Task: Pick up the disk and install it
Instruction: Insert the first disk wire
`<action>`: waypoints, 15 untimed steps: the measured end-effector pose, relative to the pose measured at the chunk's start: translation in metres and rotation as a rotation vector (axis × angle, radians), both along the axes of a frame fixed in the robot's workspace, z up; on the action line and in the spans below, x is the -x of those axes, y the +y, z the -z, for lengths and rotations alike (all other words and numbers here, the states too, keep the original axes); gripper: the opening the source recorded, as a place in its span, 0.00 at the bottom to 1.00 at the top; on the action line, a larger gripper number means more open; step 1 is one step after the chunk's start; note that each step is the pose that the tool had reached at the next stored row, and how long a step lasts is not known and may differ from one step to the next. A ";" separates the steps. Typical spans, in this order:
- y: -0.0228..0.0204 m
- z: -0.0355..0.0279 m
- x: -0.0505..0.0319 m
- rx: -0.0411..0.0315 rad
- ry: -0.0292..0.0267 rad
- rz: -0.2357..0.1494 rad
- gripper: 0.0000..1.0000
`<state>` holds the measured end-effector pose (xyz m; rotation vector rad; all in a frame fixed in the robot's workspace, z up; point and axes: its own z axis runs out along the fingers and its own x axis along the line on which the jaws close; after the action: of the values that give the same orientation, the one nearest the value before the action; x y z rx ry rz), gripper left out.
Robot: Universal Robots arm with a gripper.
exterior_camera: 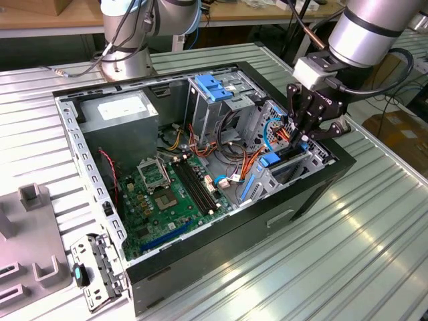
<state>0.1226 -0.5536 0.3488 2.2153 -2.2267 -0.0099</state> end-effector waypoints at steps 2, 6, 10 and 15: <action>0.0000 0.0005 0.0000 0.0001 0.0000 0.000 0.17; -0.0001 0.0014 0.0000 0.0000 0.0000 0.000 0.17; -0.0001 0.0026 0.0000 0.0003 0.0000 0.000 0.17; -0.0002 0.0046 0.0000 0.0004 0.0000 0.000 0.17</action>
<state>0.1226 -0.5537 0.3443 2.2151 -2.2264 -0.0095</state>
